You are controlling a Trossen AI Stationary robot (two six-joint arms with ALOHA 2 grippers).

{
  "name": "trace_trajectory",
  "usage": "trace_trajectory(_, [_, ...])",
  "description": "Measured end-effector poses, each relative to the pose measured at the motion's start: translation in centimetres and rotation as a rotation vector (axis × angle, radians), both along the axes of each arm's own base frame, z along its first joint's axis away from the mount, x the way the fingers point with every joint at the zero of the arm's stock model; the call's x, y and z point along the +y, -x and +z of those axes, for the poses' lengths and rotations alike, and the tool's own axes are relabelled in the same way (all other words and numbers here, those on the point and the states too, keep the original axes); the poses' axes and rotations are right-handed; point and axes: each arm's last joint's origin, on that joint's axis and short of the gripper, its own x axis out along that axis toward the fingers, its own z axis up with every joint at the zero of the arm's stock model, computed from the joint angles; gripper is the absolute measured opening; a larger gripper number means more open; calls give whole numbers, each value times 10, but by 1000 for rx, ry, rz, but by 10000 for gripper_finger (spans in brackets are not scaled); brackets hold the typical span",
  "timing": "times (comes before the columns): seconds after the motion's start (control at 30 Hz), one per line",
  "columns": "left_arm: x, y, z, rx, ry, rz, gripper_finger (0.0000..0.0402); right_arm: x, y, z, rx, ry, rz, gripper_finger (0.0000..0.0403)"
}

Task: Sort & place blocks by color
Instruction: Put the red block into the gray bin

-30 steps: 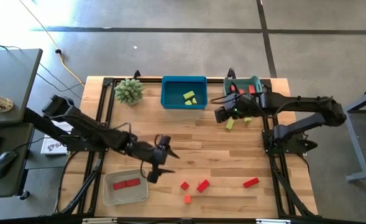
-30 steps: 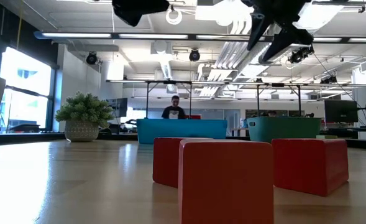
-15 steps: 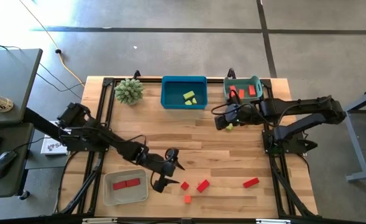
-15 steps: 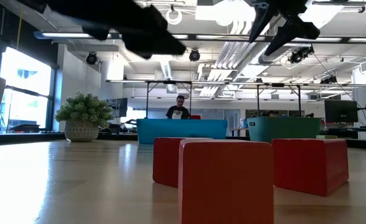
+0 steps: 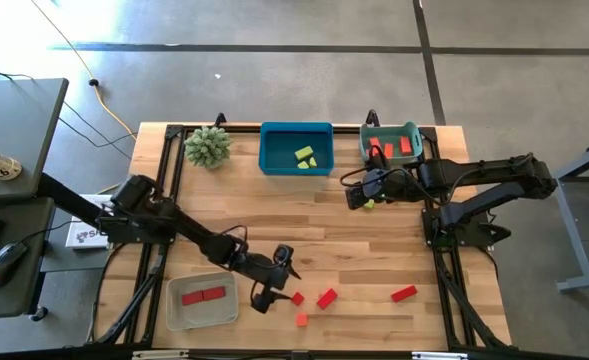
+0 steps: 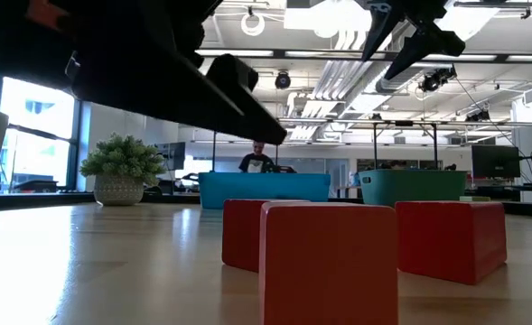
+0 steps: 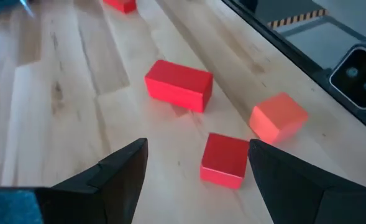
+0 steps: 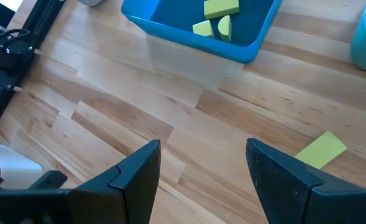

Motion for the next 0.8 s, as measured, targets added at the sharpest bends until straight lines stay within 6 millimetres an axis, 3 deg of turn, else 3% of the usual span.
trace_trajectory(0.4, [-3,-5,-20,19,3,-33,268,0,0,0,7,-1,6,224])
trace_trajectory(0.8, [-12,-27,-23,53,-58,-101,268,0,1,-1,16,-5,10,224])
